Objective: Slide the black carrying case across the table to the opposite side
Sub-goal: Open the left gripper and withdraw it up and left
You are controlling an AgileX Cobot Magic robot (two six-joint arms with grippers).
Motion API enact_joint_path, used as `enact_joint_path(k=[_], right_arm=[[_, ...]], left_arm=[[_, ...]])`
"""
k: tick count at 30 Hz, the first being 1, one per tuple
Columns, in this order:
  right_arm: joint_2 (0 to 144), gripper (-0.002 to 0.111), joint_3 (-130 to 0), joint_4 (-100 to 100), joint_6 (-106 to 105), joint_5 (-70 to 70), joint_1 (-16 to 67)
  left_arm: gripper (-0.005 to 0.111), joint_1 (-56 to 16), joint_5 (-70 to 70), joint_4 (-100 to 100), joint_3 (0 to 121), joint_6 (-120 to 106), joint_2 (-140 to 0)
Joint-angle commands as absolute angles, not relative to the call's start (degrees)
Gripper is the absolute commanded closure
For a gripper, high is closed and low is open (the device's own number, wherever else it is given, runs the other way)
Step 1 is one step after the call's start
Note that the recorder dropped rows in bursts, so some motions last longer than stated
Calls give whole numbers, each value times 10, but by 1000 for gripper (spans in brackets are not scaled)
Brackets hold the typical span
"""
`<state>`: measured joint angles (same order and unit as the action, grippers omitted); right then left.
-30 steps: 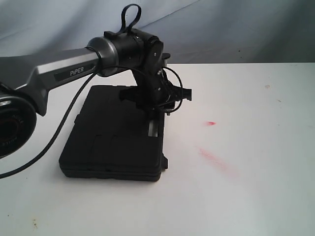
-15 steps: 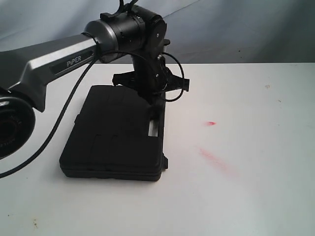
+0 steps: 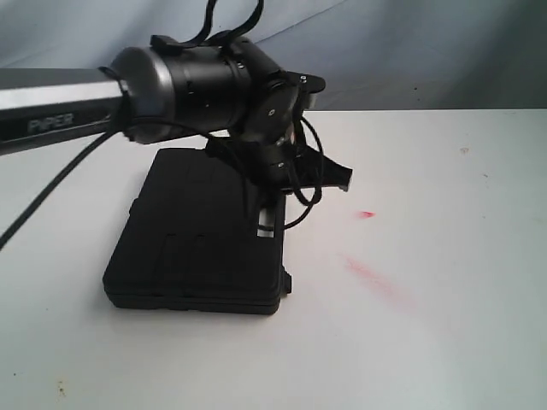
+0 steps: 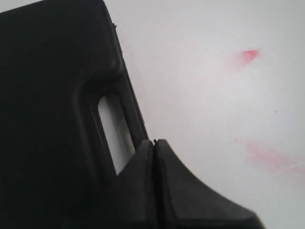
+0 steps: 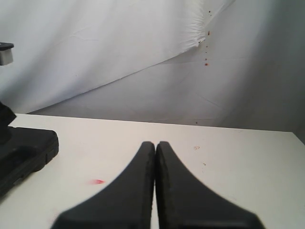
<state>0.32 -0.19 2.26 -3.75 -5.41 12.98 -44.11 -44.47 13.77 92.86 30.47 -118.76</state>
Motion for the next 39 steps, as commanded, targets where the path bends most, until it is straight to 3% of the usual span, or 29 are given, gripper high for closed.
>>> enact_joint_path(k=[1, 9, 34, 39], right_arm=[[0, 108, 0, 22, -39, -53, 126], [0, 108, 0, 22, -39, -53, 126], [0, 108, 0, 22, -39, -53, 126], [0, 108, 0, 22, -39, -53, 126]], left_arm=[[107, -442, -369, 152, 818, 311, -1111], [107, -442, -266, 164, 694, 311, -1001], [107, -440, -223, 202, 511, 313, -741], [107, -397, -182, 171, 452, 313, -658]])
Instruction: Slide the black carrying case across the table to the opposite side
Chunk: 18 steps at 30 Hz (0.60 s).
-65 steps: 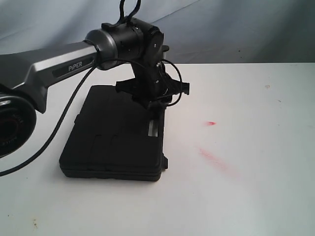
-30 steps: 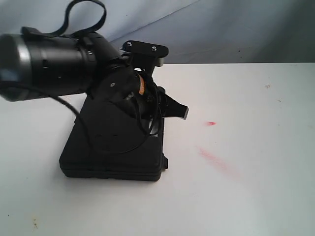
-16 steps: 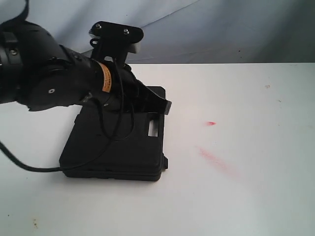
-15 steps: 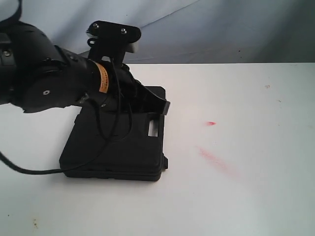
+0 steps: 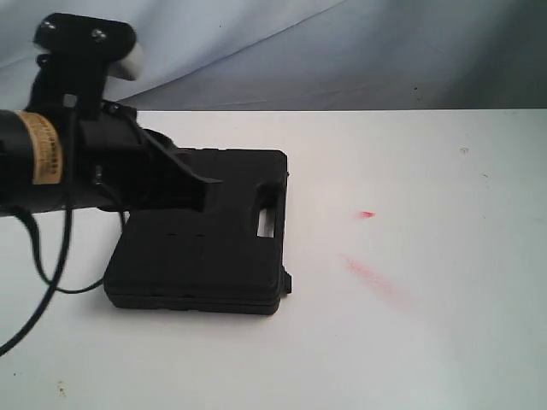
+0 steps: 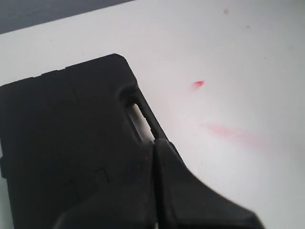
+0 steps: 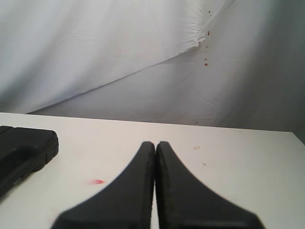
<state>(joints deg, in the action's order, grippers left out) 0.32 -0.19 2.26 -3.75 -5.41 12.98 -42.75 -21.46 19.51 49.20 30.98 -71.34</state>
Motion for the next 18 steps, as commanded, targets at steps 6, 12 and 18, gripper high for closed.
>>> enact_joint_path(k=[6, 12, 18], right_arm=[[0, 108, 0, 22, -39, -53, 126], [0, 108, 0, 22, -39, -53, 126], [0, 108, 0, 22, -39, -53, 126]], left_arm=[[107, -312, -161, 85, 387, 262, -551], [107, -244, -138, 18, 334, 187, -446], [107, -196, -133, -36, 279, 103, -368]])
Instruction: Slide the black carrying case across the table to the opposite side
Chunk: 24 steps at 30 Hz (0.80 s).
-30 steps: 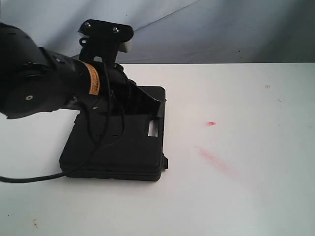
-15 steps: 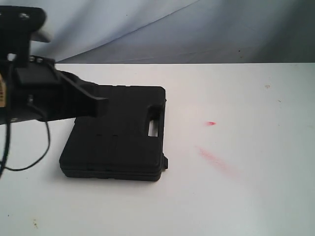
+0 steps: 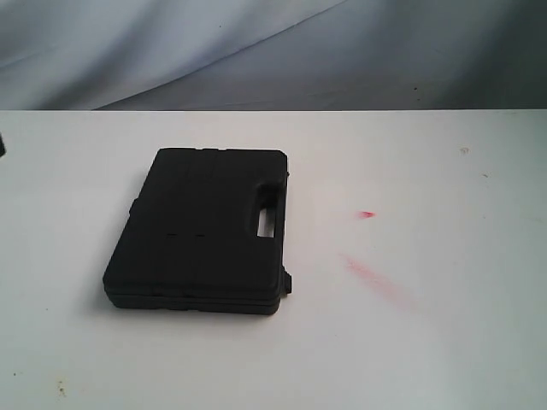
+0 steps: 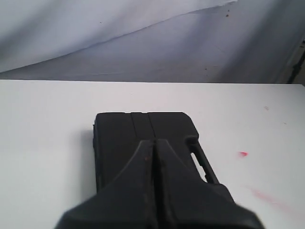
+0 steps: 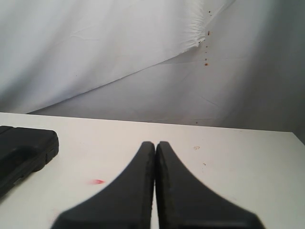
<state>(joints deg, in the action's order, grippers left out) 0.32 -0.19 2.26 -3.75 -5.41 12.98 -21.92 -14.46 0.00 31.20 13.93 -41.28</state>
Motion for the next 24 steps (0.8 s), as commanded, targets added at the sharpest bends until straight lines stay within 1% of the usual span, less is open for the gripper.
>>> enact_joint_path(k=[1, 7, 14, 21, 24], right_arm=[[0, 108, 0, 22, -39, -53, 126], [0, 108, 0, 22, -39, -53, 126], [0, 108, 0, 22, -39, -53, 126], [0, 108, 0, 22, -39, -53, 126], [0, 108, 0, 22, -39, -53, 126]], left_arm=[[107, -192, -131, -36, 271, 103, -357], [107, -182, -66, -42, 196, 96, -282], [107, -182, 10, -98, 99, 19, -200], [107, -182, 59, -106, 26, 8, -162], [107, -165, 69, -106, 7, 8, -152]])
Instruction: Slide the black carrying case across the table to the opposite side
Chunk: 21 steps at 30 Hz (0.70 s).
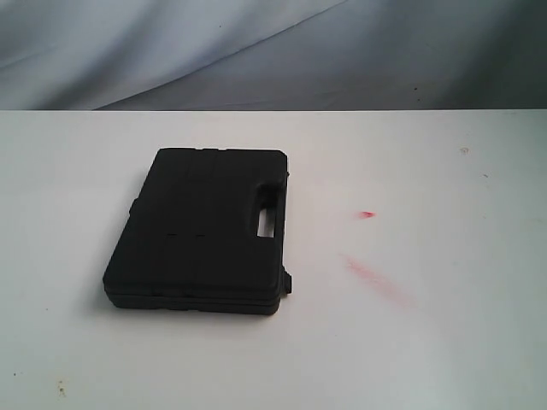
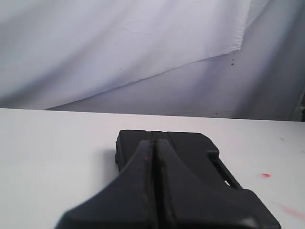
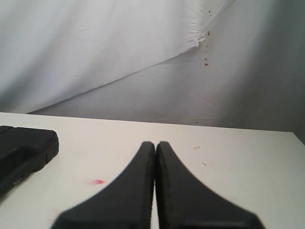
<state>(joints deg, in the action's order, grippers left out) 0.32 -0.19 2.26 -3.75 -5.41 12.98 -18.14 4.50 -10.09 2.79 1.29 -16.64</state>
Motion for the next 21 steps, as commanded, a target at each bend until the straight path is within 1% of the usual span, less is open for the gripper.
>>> enact_joint_path(k=[1, 6, 9, 16, 21], right_arm=[[0, 108, 0, 22, -39, -53, 126], [0, 108, 0, 22, -39, -53, 126], [0, 108, 0, 22, -39, -53, 126], [0, 108, 0, 22, -39, -53, 126], [0, 108, 0, 22, -39, -53, 126]], left_arm=[[107, -155, 75, -106, 0, 8, -148], [107, -99, 66, -107, 0, 10, -124], [107, -80, 62, -104, 0, 10, -102], [107, -79, 49, -73, 0, 7, -58], [107, -79, -4, -50, 0, -20, -22]])
